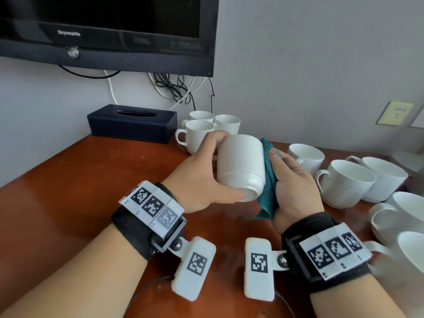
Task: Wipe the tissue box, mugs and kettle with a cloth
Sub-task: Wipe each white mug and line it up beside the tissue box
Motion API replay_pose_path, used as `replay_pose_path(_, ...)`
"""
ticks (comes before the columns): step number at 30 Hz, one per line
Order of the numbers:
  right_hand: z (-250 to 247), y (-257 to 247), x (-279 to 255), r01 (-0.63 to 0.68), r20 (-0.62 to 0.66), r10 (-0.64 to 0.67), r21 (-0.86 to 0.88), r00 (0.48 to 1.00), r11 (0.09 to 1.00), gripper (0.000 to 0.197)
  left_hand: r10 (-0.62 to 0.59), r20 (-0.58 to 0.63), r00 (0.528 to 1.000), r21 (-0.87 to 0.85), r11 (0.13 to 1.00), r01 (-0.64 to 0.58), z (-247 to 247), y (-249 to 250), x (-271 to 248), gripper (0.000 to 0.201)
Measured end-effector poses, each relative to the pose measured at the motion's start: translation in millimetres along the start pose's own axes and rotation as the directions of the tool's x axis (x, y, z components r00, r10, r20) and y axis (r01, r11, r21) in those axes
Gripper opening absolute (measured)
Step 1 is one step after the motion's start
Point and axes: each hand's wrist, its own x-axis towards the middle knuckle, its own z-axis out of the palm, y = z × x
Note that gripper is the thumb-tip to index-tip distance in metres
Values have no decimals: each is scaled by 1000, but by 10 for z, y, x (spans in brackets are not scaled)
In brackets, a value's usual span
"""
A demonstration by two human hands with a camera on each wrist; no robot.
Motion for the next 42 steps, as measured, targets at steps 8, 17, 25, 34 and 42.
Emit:
replay_pose_path(8,22,-24,-54,-48,77,51,-44,996,998,23,-8,-186,983,-72,997,-6,-16,-33,4,101)
replay_pose_path(17,9,19,-10,-3,25,4,-62,1000,998,20,-5,-57,998,-29,1000,4,-25,-49,7,109)
replay_pose_path(25,-5,2,-23,-46,11,48,-138,999,989,36,74,-59,995,3,997,-74,4,25,-25,106)
replay_pose_path(34,21,39,-58,-43,135,72,-211,988,976,28,47,-386,921,-1,999,-52,-69,-56,18,106)
replay_pose_path(42,-6,66,2,-241,-27,240,-41,970,970,24,-38,-343,938,-207,978,-36,-13,-22,21,99)
